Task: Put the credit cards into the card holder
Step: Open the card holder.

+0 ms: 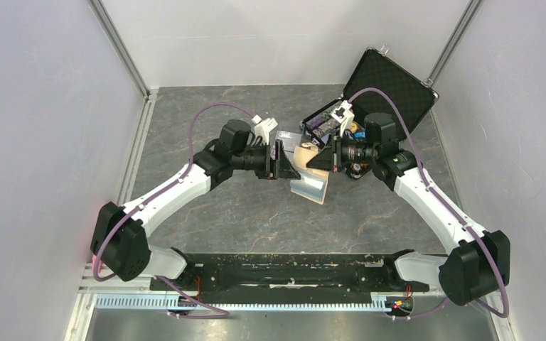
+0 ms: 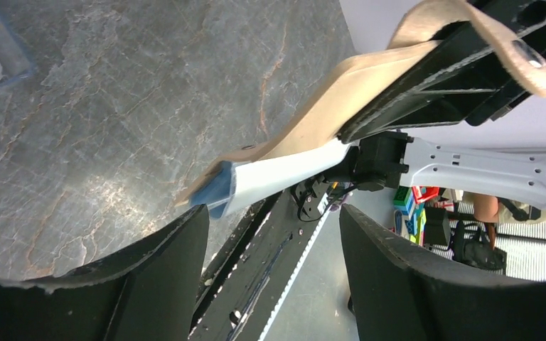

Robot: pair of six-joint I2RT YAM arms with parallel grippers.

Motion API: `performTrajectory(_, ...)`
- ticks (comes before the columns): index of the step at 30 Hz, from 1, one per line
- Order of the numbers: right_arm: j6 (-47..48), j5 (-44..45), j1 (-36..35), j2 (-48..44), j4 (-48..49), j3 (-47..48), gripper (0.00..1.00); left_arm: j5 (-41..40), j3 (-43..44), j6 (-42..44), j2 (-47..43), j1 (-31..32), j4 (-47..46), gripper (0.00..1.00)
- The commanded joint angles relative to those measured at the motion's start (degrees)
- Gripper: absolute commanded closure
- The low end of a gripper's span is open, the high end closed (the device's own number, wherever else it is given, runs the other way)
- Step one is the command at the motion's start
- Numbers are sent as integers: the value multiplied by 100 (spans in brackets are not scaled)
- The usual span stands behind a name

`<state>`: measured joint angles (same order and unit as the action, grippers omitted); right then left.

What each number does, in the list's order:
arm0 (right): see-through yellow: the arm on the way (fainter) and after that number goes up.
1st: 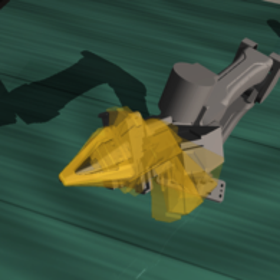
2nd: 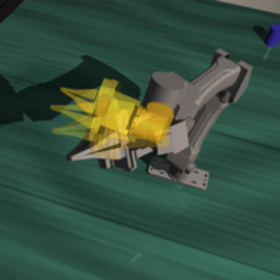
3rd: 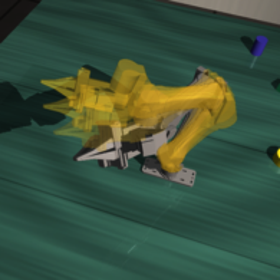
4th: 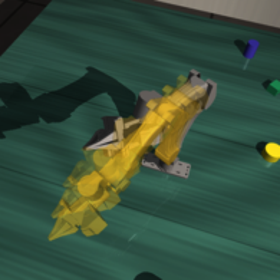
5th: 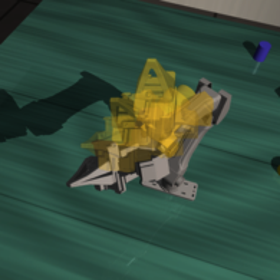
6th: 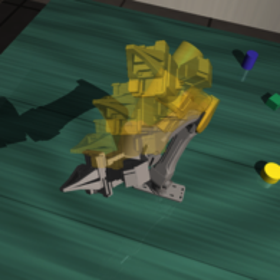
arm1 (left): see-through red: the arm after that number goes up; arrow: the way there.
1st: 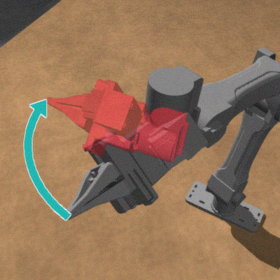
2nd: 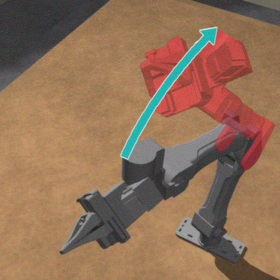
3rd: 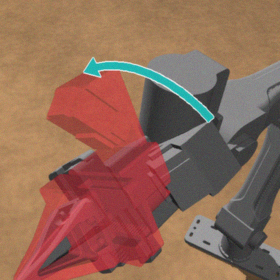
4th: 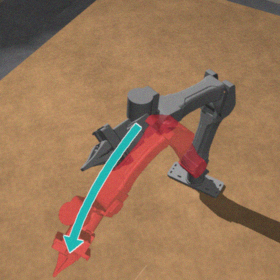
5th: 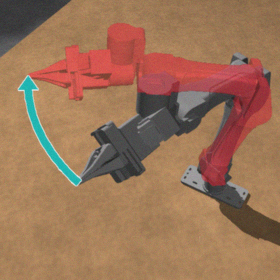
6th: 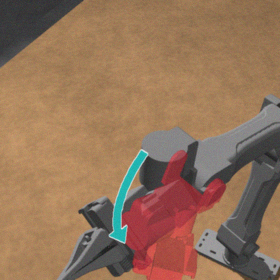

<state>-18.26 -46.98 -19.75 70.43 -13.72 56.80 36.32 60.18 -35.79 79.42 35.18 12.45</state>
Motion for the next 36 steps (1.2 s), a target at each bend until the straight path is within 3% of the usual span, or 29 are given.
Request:
performTrajectory(1, -164, -205, -3, -131, 369, -93, 100, -3, 185, -115, 110, 165, -302, 27)
performTrajectory(9, -228, -189, -3, -114, 462, -151, 100, -139, 307, 119, 190, 395, 35, 38)
performTrajectory(17, -220, -315, -5, -104, 562, -324, 100, -465, 467, 333, -117, 525, 561, 39)
performTrajectory(21, -257, -395, -3, -123, 671, -413, 100, -429, 453, 147, -272, 534, 355, 37)
performTrajectory(27, -445, -615, -4, -201, 1064, -650, 100, -235, 380, -223, -464, 534, -361, 28)
performTrajectory(36, -869, -948, -13, -308, 1790, -872, 100, -80, 328, -462, -561, 529, -1024, 26)
